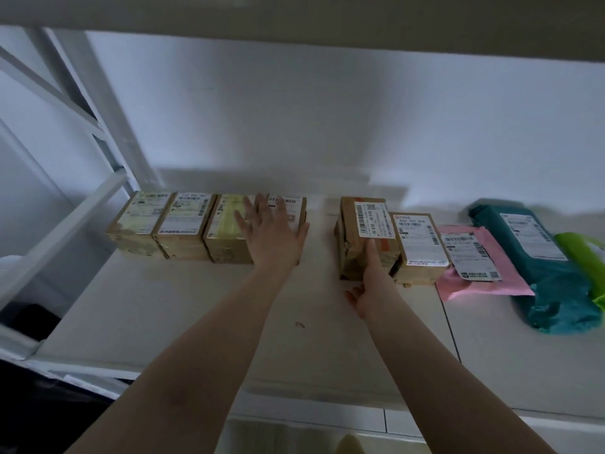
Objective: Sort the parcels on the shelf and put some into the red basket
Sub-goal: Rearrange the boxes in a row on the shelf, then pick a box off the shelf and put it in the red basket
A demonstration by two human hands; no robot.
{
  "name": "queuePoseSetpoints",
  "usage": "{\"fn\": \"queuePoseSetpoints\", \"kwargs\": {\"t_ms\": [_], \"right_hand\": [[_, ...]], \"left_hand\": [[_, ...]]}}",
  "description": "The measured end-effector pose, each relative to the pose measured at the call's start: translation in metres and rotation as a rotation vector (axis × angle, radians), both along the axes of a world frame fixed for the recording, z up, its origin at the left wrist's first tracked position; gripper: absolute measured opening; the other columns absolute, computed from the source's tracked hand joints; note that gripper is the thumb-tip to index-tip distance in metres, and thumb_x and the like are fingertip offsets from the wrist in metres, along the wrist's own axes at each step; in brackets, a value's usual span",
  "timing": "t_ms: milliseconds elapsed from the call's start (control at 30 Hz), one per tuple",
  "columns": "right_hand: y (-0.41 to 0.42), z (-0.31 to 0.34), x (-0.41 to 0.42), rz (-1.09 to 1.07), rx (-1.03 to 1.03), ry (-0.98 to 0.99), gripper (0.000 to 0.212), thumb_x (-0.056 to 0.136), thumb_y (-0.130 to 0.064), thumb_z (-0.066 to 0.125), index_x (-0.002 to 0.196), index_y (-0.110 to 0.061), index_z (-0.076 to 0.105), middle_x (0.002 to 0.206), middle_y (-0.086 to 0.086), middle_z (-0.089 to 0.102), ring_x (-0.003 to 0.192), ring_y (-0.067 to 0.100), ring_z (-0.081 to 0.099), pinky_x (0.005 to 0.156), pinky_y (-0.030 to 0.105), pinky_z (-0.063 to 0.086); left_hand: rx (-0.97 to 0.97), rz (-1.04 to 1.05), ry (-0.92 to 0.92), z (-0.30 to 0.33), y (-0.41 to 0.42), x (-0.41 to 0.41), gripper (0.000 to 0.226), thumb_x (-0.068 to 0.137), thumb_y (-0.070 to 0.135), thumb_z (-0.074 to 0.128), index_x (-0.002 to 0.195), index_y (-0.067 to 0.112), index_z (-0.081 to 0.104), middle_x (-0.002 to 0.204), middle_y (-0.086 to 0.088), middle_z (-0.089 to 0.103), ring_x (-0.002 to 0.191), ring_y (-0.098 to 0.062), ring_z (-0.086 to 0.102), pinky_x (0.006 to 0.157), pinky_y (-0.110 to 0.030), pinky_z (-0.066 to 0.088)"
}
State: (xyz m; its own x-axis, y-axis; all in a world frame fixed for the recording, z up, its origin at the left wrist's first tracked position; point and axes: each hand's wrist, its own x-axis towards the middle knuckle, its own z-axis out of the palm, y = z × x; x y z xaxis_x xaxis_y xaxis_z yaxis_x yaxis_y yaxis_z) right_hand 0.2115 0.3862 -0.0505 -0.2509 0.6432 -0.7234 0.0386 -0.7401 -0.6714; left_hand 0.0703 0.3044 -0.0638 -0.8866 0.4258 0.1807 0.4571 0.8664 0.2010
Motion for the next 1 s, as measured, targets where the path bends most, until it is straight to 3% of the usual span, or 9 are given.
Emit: {"fn": "queuePoseSetpoints", "kwargs": {"t_ms": [67, 200, 400, 733, 867, 1000], "right_hand": [[0.001, -0.004, -0.001, -0.016, 0.004, -0.011, 0.096, 0.071, -0.065, 0.073, 0.146, -0.018, 0.036, 0.138, 0.006, 0.048, 0.123, 0.028, 0.048, 0.082, 0.04, 0.048], [0.004, -0.011, -0.004, -0.034, 0.013, -0.016, 0.097, 0.071, -0.067, 0.072, 0.146, -0.018, 0.036, 0.127, 0.005, 0.048, 0.115, 0.026, 0.048, 0.085, 0.041, 0.05], [0.003, -0.013, -0.008, -0.037, 0.015, -0.023, 0.094, 0.07, -0.068, 0.072, 0.144, -0.017, 0.041, 0.132, 0.006, 0.051, 0.119, 0.027, 0.05, 0.086, 0.041, 0.052], [0.002, -0.007, -0.01, -0.047, 0.016, -0.016, 0.093, 0.071, -0.065, 0.074, 0.145, -0.018, 0.04, 0.136, 0.006, 0.052, 0.122, 0.028, 0.05, 0.081, 0.04, 0.05], [0.004, -0.007, -0.011, -0.05, 0.012, -0.005, 0.095, 0.068, -0.064, 0.077, 0.143, -0.017, 0.042, 0.134, 0.006, 0.054, 0.12, 0.028, 0.052, 0.08, 0.039, 0.051], [0.007, -0.011, -0.01, -0.053, 0.006, 0.023, 0.097, 0.063, -0.066, 0.079, 0.14, -0.017, 0.045, 0.131, 0.004, 0.058, 0.116, 0.025, 0.054, 0.064, 0.033, 0.048]], "left_hand": [[-0.046, 0.055, -0.053, -0.001, -0.008, -0.012, 0.081, 0.086, 0.074, 0.023, 0.153, 0.031, 0.018, 0.163, -0.012, 0.0, 0.146, -0.042, -0.014, 0.112, -0.062, -0.014], [-0.029, 0.083, -0.163, 0.0, -0.018, -0.022, 0.081, 0.084, 0.078, 0.021, 0.153, 0.035, 0.018, 0.163, -0.009, 0.003, 0.147, -0.044, -0.007, 0.111, -0.067, -0.01], [0.036, 0.051, -0.139, -0.005, -0.027, -0.02, 0.081, 0.083, 0.076, 0.03, 0.15, 0.031, 0.028, 0.162, -0.009, 0.013, 0.147, -0.043, -0.002, 0.113, -0.064, -0.01], [0.109, -0.01, -0.006, -0.006, -0.027, -0.017, 0.077, 0.09, 0.069, 0.03, 0.153, 0.025, 0.024, 0.162, -0.014, 0.013, 0.15, -0.034, -0.001, 0.117, -0.051, -0.012], [0.337, -0.198, -0.039, 0.009, -0.002, 0.008, 0.061, 0.096, 0.053, 0.039, 0.147, 0.018, 0.037, 0.16, -0.009, 0.023, 0.149, -0.026, 0.016, 0.121, -0.04, 0.009], [0.55, -0.337, -0.44, 0.023, 0.035, 0.053, 0.052, 0.096, 0.044, 0.048, 0.138, 0.013, 0.048, 0.146, -0.004, 0.048, 0.134, -0.021, 0.045, 0.102, -0.028, 0.036]]}}
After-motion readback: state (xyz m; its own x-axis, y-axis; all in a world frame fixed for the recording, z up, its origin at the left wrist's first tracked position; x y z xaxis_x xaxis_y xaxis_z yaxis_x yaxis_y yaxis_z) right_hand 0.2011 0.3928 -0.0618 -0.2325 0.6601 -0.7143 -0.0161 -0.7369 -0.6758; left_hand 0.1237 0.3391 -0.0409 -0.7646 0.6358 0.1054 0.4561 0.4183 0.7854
